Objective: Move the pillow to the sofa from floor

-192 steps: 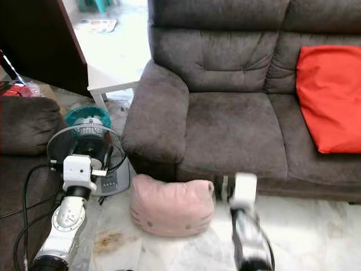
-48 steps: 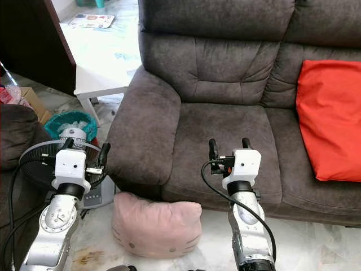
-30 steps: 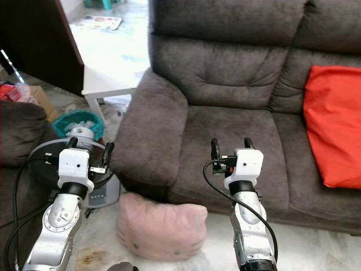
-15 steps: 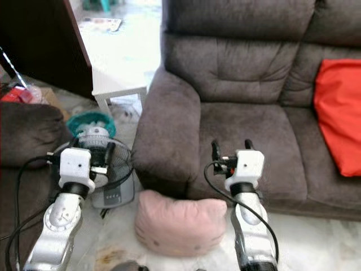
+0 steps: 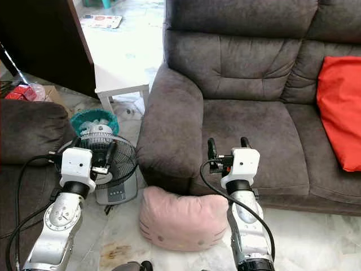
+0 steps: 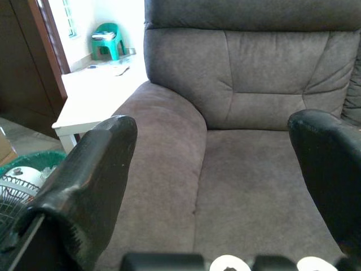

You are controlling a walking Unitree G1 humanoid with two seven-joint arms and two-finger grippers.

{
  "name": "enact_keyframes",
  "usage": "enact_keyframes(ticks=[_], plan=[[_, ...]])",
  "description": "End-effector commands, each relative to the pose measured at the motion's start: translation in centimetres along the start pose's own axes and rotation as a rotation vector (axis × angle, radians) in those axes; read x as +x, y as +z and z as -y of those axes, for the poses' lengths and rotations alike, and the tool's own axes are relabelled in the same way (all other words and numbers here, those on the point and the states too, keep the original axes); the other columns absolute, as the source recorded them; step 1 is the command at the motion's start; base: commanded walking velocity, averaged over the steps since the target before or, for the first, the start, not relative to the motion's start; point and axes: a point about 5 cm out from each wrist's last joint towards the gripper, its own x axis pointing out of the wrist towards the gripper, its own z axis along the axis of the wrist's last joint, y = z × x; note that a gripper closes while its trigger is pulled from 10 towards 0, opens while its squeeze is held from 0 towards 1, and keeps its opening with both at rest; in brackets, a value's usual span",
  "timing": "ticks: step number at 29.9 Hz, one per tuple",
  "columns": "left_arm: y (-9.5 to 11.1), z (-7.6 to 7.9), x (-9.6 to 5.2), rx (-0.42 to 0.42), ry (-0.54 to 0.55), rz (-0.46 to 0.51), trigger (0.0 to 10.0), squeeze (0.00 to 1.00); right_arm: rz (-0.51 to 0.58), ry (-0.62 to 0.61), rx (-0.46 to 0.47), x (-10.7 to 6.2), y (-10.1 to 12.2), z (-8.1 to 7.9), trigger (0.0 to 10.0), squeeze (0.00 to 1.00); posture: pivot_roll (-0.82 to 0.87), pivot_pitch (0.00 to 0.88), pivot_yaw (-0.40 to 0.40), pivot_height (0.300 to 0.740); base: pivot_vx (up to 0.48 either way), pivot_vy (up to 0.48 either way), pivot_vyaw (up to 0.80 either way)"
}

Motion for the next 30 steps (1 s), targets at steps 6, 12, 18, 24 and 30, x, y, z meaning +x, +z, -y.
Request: enact_keyframes(ticks=[6, 12, 18, 24, 30], plan=[[0.18, -0.09, 0.17, 0.002, 0.009, -0.001, 10.0, 0.00, -0.013, -0.004, 0.005, -0.13, -0.17, 0.20, 10.0, 0.00, 0.14, 0.112, -0.035, 0.740, 0.000, 0.000, 0.00], [0.08, -0.09, 0.08, -0.003, 0.006, -0.006, 10.0, 0.00, -0.014, -0.005, 0.006, -0.10, -0.18, 0.22, 10.0, 0.00, 0.14, 0.112, -0.038, 0.740, 0.000, 0.000, 0.00], [-0.04, -0.12, 0.05, 0.001, 0.006, -0.013, 10.0, 0.00, -0.015, -0.003, 0.009, -0.06, -0.19, 0.18, 10.0, 0.00, 0.14, 0.113, -0.038, 0.740, 0.045, 0.000, 0.00], [-0.08, -0.23, 0.05, 0.005, 0.010, -0.016, 10.0, 0.00, -0.025, -0.010, 0.013, 0.00, -0.25, 0.17, 10.0, 0.00, 0.14, 0.114, -0.038, 0.740, 0.364, 0.000, -0.08], [-0.04, -0.22, 0.03, 0.002, 0.010, -0.014, 10.0, 0.00, -0.023, -0.015, 0.007, 0.00, -0.33, 0.21, 10.0, 0.00, 0.14, 0.113, -0.037, 0.740, 0.412, 0.000, -0.16]])
